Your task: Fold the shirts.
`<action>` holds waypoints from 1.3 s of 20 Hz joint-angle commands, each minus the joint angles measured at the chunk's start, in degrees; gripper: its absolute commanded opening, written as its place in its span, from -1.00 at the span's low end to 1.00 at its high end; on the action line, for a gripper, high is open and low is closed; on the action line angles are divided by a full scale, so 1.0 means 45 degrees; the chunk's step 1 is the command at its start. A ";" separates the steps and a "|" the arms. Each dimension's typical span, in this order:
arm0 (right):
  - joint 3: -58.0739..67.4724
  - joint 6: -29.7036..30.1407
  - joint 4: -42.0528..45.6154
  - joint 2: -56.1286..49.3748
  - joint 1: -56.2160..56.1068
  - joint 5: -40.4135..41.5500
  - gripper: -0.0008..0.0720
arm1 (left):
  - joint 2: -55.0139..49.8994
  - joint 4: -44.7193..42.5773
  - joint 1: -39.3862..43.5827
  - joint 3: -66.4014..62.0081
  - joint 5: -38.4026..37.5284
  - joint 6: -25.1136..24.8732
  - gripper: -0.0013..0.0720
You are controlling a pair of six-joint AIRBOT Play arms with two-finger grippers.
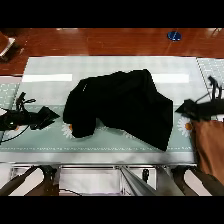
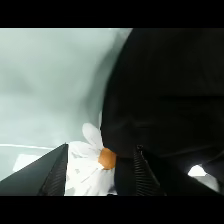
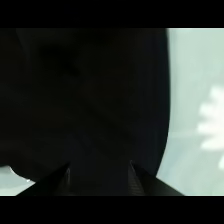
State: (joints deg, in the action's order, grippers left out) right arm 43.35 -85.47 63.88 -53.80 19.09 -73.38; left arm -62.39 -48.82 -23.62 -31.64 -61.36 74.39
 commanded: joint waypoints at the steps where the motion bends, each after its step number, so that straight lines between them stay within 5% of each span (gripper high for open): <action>1: -0.2521 0.0427 -0.1103 0.1739 0.0413 0.0306 0.16 | -0.1103 0.2506 -0.0053 0.0267 -0.0253 -0.1598 0.41; 5: -0.2545 0.0442 -0.1695 0.1744 0.0413 0.0165 0.16 | -0.2676 0.4002 -0.0034 0.0238 -0.0248 -0.2531 0.36; 17: -0.2545 0.0427 -0.1826 0.1739 0.0413 0.0325 0.16 | -0.3045 0.2613 -0.0015 -0.0107 0.0049 -0.2535 0.36; 21: -0.2545 0.0403 -0.1851 0.1739 0.0413 0.0413 0.16 | -0.3298 0.2671 0.1263 -0.0112 0.0437 -0.2521 0.31; 23: -0.2545 0.0379 -0.1846 0.1739 0.0413 0.0403 0.16 | -0.3322 0.2812 0.2025 -0.0160 0.1171 -0.2317 -0.29; 24: -0.2545 0.0384 -0.1783 0.1739 0.0413 0.0403 0.16 | -0.3322 0.2880 0.2268 -0.0248 0.1214 -0.2385 -0.87; 26: -0.2545 0.0019 -0.0578 0.1724 0.0418 0.0573 0.16 | -0.3322 0.2895 0.2516 -0.0539 0.1190 -0.2482 -0.90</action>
State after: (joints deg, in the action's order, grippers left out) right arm 31.92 -83.72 56.60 -46.02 20.93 -71.50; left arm -77.23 -36.64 -14.87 -32.95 -57.08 63.33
